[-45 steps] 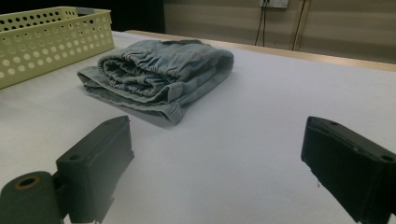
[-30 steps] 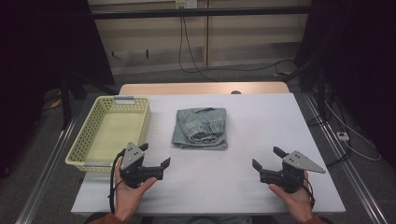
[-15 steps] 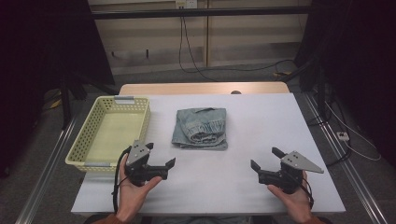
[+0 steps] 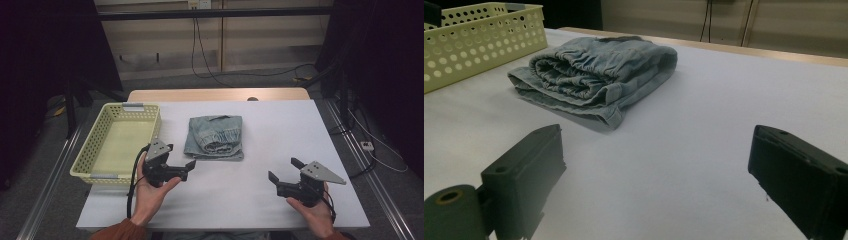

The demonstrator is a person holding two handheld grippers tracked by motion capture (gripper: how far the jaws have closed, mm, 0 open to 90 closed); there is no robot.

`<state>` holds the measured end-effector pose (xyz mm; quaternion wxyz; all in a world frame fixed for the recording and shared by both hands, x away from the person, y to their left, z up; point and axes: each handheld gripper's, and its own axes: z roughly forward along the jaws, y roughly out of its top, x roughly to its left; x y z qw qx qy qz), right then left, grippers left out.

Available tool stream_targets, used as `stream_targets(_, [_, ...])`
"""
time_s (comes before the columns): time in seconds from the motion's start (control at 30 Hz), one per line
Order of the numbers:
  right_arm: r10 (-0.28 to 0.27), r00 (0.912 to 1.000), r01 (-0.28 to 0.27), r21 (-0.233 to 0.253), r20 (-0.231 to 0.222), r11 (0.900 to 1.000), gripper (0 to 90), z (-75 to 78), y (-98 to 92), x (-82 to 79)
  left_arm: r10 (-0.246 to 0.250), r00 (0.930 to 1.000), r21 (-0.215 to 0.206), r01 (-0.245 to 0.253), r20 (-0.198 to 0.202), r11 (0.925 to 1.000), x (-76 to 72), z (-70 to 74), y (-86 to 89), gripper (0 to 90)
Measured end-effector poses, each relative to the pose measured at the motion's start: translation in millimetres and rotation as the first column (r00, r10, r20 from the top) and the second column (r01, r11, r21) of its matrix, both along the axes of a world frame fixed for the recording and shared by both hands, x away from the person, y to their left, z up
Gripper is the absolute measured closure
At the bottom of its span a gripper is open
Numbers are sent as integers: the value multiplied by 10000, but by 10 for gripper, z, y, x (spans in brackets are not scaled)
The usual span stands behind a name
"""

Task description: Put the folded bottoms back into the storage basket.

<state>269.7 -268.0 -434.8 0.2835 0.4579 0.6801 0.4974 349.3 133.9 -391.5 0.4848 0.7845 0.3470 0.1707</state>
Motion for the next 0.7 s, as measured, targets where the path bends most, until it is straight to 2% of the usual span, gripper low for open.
stream_targets(0.3, [9, 10000, -9, -9, -25, 10000, 79, -2, 2, -1, 6, 9996, -181, -1, 281, 9998, 102, 145, -91, 52])
stream_targets(0.4, [-36, 10000, 36, 2, -12, 10000, 80, 2, 1, -3, -46, 9999, -118, 48, 147, 9999, 170, 164, -107, 69])
stream_targets(0.47, [-56, 10000, 56, -22, -8, 10000, 80, 3, 4, -7, 110, 9998, 121, -113, 184, 9999, 228, 174, -134, 56])
stream_targets(0.6, [-5, 10000, 5, -69, -9, 10000, 82, 7, 14, -17, 154, 9999, 195, -154, -19, 9997, 277, 188, -163, 57])
stream_targets(0.63, [8, 10000, -8, -104, 2, 9999, 82, 6, 12, -19, 258, 9994, 171, -254, -240, 9995, 275, 222, -186, 59])
stream_targets(0.7, [-5, 10000, 5, -79, -1, 10000, 82, 7, 7, -20, 202, 9997, 78, -201, -127, 9998, 259, 248, -225, 89])
